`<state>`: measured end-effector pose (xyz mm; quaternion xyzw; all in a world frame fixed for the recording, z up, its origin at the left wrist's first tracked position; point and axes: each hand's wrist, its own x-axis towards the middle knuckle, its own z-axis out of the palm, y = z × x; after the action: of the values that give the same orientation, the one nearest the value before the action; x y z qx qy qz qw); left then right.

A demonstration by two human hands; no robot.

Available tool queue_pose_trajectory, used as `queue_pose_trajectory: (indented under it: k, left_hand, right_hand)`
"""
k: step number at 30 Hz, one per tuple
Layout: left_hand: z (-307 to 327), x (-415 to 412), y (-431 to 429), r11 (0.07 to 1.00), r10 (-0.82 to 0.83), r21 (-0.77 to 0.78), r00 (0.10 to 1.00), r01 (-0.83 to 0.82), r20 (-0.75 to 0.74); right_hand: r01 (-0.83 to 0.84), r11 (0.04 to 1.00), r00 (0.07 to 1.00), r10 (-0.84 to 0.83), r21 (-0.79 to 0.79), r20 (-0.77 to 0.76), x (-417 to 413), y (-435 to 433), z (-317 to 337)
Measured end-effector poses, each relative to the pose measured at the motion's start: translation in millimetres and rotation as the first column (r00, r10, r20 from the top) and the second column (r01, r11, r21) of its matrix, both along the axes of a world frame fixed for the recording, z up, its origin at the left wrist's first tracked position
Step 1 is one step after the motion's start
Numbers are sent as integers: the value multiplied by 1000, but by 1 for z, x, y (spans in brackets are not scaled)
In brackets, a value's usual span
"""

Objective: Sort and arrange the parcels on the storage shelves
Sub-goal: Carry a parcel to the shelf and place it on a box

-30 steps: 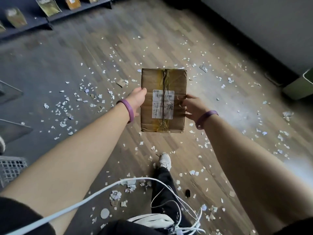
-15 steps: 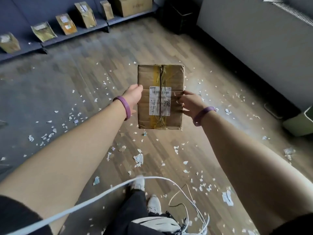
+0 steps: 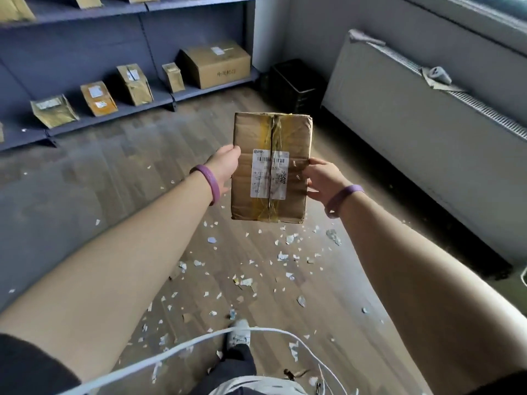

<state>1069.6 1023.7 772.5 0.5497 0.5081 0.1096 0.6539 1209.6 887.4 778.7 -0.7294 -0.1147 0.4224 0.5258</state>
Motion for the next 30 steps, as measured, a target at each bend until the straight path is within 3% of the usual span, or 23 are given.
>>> queue_pose_trajectory:
  k: [11, 22, 30]
  left_hand:
    - [64, 127, 169, 995, 22, 93, 999, -26, 37]
    - [74, 304, 340, 985, 70, 156, 997, -73, 25]
    - [107, 419, 466, 974, 114, 191, 992, -121, 51]
  right_hand:
    - [-67, 995, 993, 60, 70, 99, 138, 173, 53]
    - [-146, 973, 987, 132, 177, 87, 330, 361, 54]
    - [-169, 973, 978, 145, 156, 152, 449, 497, 86]
